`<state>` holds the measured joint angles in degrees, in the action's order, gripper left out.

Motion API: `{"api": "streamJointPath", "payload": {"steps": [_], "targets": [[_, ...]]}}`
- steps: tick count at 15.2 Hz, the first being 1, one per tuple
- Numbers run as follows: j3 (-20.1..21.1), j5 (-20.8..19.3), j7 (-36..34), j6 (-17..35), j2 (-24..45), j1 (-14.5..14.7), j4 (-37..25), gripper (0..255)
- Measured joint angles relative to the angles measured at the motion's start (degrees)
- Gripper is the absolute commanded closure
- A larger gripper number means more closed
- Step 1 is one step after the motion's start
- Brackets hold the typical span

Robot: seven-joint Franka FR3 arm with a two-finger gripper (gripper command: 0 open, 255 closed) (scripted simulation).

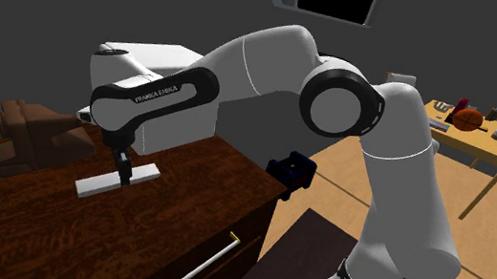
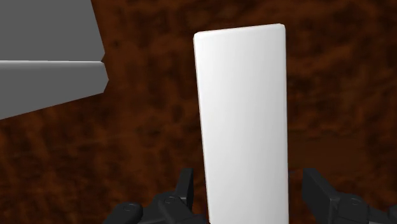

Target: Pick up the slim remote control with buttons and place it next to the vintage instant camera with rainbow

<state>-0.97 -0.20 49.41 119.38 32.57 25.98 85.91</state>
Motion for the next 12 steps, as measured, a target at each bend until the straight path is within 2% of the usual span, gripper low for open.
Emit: {"api": "streamJointPath", "payload": {"steps": [5, 10, 12], "targets": [[0.0, 0.0, 0.0, 0.0, 0.0, 0.0, 0.0, 0], [0.0, 0.0, -0.1, -5.3, -2.2, 0.1, -3.1, 0], [0.0, 0.0, -0.1, -5.8, -2.5, 0.1, -3.3, 0]]}}
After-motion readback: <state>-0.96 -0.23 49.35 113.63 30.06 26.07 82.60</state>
